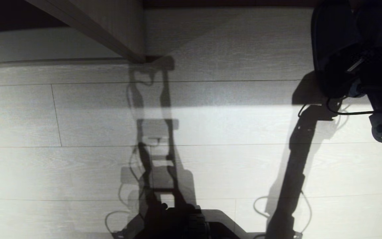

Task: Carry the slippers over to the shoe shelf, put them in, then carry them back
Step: Pick up the slippers on the floor

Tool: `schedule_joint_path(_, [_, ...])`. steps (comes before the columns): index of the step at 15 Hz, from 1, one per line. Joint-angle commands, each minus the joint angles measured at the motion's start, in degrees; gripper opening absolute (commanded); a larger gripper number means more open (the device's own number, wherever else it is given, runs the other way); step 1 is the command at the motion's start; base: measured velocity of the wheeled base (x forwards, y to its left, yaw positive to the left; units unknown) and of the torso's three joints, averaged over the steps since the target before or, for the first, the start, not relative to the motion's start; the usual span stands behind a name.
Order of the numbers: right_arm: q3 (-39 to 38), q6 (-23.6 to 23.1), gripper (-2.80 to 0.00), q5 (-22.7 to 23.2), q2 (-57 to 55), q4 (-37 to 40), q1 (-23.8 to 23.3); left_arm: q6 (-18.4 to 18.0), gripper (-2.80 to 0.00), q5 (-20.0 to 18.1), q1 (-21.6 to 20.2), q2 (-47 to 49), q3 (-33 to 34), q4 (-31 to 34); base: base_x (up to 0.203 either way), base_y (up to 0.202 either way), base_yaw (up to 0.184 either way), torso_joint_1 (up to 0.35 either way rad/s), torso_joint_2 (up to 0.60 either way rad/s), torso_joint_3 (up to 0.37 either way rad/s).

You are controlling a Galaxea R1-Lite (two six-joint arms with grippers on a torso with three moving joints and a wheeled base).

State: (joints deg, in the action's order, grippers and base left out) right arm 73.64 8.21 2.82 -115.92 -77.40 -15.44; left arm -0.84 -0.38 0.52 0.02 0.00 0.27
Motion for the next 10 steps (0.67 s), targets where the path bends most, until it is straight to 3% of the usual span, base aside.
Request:
schedule_joint_path(1, [1.59, -0.04, 0.00, 0.87, -0.71, -0.39, 0.41, 0.05, -2.80, 0.03, 0.00, -0.02, 0.00, 0.00, 0.000, 0.000, 0.000, 0.000, 0.00, 0.000])
schedule_joint_path(10, [7.60, -0.95, 0.00, 0.88, -4.42, -0.27, 0.85, 0.05, -2.80, 0.03, 0.00, -0.02, 0.00, 0.00, 0.000, 0.000, 0.000, 0.000, 0.00, 0.000])
